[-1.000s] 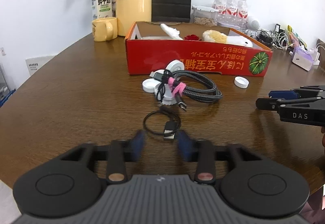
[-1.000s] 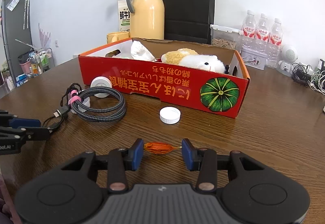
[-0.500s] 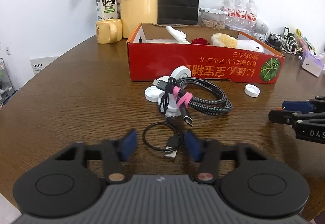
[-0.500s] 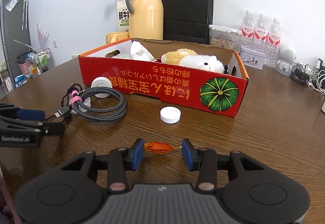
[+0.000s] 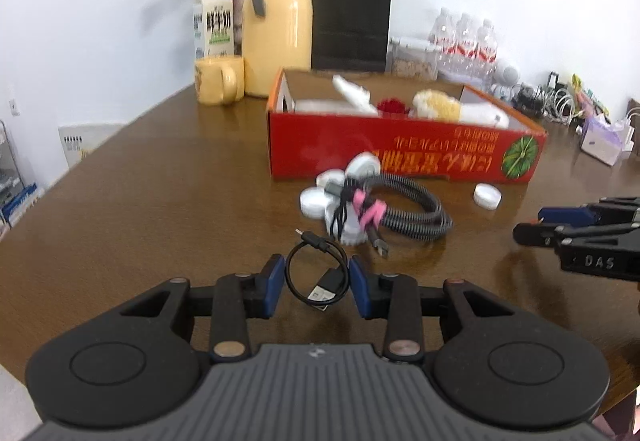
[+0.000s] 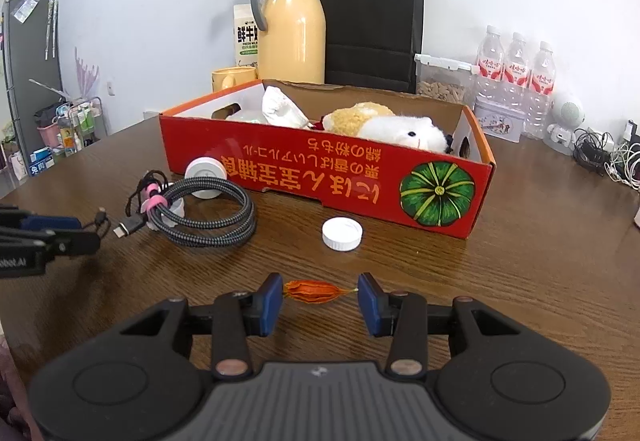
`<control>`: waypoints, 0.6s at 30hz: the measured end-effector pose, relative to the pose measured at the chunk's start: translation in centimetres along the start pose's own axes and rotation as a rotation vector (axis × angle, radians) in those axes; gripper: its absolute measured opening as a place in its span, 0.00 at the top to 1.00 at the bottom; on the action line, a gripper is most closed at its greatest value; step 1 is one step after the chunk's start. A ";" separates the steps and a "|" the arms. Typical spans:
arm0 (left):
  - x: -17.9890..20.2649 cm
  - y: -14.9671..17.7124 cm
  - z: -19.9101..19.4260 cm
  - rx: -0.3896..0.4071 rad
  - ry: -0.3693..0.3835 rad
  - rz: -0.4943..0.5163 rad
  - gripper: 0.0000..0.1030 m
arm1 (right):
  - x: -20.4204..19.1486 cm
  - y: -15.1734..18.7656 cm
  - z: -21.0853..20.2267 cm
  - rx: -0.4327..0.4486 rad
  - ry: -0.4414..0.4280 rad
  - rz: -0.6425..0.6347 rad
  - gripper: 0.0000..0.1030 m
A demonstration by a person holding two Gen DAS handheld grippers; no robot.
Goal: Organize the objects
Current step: 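Carry the black cable and orange tassel into the box and open both tools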
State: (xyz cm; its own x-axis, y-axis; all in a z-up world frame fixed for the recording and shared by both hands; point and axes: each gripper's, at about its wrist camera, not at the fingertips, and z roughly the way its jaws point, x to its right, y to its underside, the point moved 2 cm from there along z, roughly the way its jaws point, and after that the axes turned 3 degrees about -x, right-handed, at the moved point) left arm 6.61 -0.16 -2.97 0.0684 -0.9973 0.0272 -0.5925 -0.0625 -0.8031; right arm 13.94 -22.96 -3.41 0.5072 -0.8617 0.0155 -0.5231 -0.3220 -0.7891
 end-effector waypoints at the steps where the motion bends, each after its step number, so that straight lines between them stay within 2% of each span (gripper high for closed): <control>1: 0.0 -0.5 -0.3 0.019 -0.002 0.006 0.65 | 0.0 -0.2 -0.1 0.006 0.001 -0.003 0.61; 9: 0.4 -5.7 -0.9 0.155 0.029 0.043 0.65 | -0.4 -3.9 -0.7 0.089 0.018 -0.039 0.61; 18: 1.6 -11.5 2.0 0.241 0.069 0.065 0.65 | -1.0 -9.6 1.1 0.172 0.041 -0.075 0.61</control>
State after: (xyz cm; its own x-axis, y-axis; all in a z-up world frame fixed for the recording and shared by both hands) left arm 15.16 -0.93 5.09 -0.0237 -0.9997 0.0050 -0.3849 0.0045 -0.9229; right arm 19.22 -18.61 3.48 0.5102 -0.8542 0.1007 -0.3584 -0.3175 -0.8779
